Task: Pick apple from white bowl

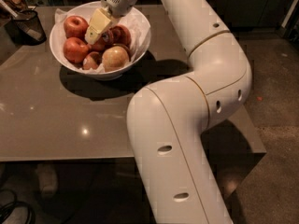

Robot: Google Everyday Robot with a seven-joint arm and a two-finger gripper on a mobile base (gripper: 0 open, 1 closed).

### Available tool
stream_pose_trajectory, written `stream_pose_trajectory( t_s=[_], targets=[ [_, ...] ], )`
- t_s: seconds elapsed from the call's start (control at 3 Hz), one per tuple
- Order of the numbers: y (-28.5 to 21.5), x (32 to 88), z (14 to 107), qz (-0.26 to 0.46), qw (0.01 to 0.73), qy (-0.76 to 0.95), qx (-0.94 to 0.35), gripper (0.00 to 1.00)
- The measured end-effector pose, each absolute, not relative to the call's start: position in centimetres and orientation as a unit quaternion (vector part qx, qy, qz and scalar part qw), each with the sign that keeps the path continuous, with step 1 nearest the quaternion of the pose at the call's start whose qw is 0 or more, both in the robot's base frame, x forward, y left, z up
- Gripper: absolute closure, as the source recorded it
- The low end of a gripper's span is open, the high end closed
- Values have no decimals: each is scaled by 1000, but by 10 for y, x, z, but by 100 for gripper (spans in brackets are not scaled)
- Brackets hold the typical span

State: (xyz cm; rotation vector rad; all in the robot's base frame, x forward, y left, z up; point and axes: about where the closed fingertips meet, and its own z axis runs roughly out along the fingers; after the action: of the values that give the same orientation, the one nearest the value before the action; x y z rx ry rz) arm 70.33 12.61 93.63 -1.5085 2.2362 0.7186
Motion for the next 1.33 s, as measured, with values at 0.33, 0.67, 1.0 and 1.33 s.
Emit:
stream_pose_trajectory(
  t_s=[0.33, 0.67, 1.0, 1.33],
  targets=[
    [126, 703, 936, 253, 174, 789, -532, 59],
    [126, 703, 936, 253, 174, 789, -532, 83],
    [126, 703, 936, 253, 174, 789, -532, 100],
    [120, 706, 964, 249, 214, 782, -529, 100]
  ],
)
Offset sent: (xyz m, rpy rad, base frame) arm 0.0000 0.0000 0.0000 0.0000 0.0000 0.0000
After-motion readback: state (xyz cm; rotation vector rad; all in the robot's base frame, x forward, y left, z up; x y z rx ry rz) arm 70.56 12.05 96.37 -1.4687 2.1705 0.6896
